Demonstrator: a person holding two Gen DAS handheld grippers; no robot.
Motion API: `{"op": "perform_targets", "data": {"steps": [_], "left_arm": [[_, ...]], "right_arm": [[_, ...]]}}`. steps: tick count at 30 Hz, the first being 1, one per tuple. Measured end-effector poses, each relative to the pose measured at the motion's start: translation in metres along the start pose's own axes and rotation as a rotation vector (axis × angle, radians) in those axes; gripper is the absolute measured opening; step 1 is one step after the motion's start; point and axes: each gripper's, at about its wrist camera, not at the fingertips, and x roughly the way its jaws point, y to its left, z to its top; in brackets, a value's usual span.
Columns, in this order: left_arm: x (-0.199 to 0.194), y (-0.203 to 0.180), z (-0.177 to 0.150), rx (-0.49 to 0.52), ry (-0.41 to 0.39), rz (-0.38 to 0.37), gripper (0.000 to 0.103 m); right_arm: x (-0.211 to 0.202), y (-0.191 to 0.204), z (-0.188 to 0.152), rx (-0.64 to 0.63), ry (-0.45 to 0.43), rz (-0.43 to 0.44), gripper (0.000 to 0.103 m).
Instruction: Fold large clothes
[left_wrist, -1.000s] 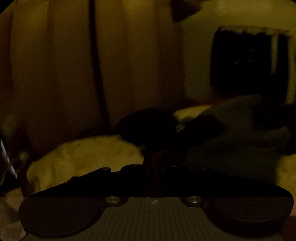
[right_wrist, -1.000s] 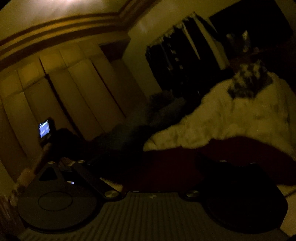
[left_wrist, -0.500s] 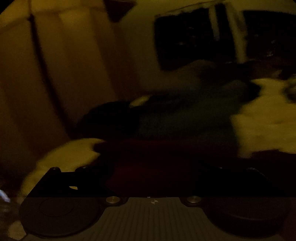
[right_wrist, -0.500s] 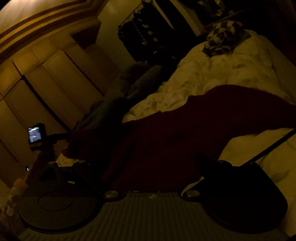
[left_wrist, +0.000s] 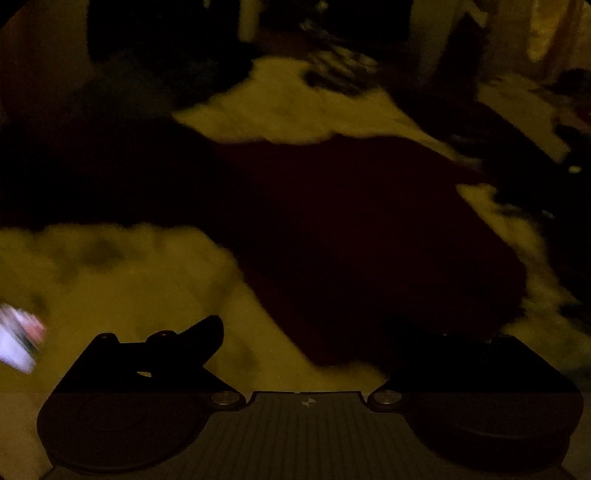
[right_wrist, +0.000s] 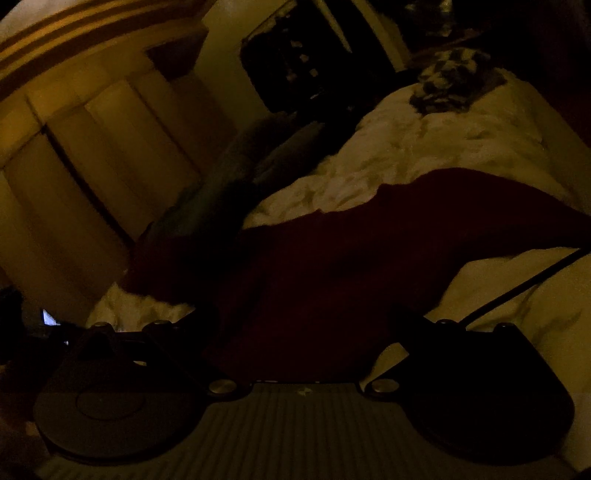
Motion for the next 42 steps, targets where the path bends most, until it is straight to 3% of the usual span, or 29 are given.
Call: {"op": "perform_targets", "data": {"steps": [2, 6, 12, 19, 24, 26, 28, 33, 34, 36, 38, 42], "left_arm": [[-0.005, -0.011, -0.021, -0.001, -0.013, -0.047, 0.103], [0.011, -0.015, -0.026, 0.051, -0.050, 0.097, 0.103], [0.036, -0.024, -0.031, 0.125, -0.065, 0.141, 0.103], [0.041, -0.007, -0.017, -0.091, -0.210, 0.172, 0.098], [0.055, -0.022, -0.004, -0.071, -0.237, 0.233, 0.096], [0.071, -0.025, 0.000, -0.095, -0.211, 0.228, 0.090], [0.084, -0.025, -0.001, -0.123, -0.185, 0.249, 0.074], [0.061, 0.010, -0.006, -0.317, -0.251, 0.217, 0.054], [0.050, 0.019, -0.007, -0.351, -0.281, 0.238, 0.041], [0.021, 0.038, -0.007, -0.393, -0.365, 0.332, 0.039], [0.001, 0.054, -0.008, -0.403, -0.396, 0.387, 0.039], [-0.006, 0.085, -0.020, -0.518, -0.371, 0.358, 0.039]], "right_arm": [[-0.006, 0.017, -0.005, -0.060, 0.004, 0.007, 0.099], [-0.019, 0.045, -0.013, -0.107, 0.002, 0.033, 0.099], [-0.043, 0.075, -0.019, -0.195, -0.043, 0.011, 0.101], [-0.042, 0.069, -0.028, -0.173, -0.039, -0.035, 0.101], [-0.033, 0.075, -0.035, -0.198, -0.008, -0.007, 0.101], [-0.026, 0.081, -0.042, -0.231, 0.015, -0.012, 0.101], [-0.022, 0.095, -0.050, -0.329, 0.031, -0.038, 0.101], [-0.033, 0.137, -0.072, -0.657, -0.056, -0.054, 0.101], [-0.034, 0.143, -0.076, -0.700, -0.063, -0.049, 0.101], [-0.030, 0.150, -0.084, -0.763, -0.049, -0.062, 0.101], [-0.023, 0.153, -0.091, -0.800, -0.029, -0.091, 0.101], [-0.015, 0.153, -0.095, -0.803, -0.008, -0.126, 0.101]]}}
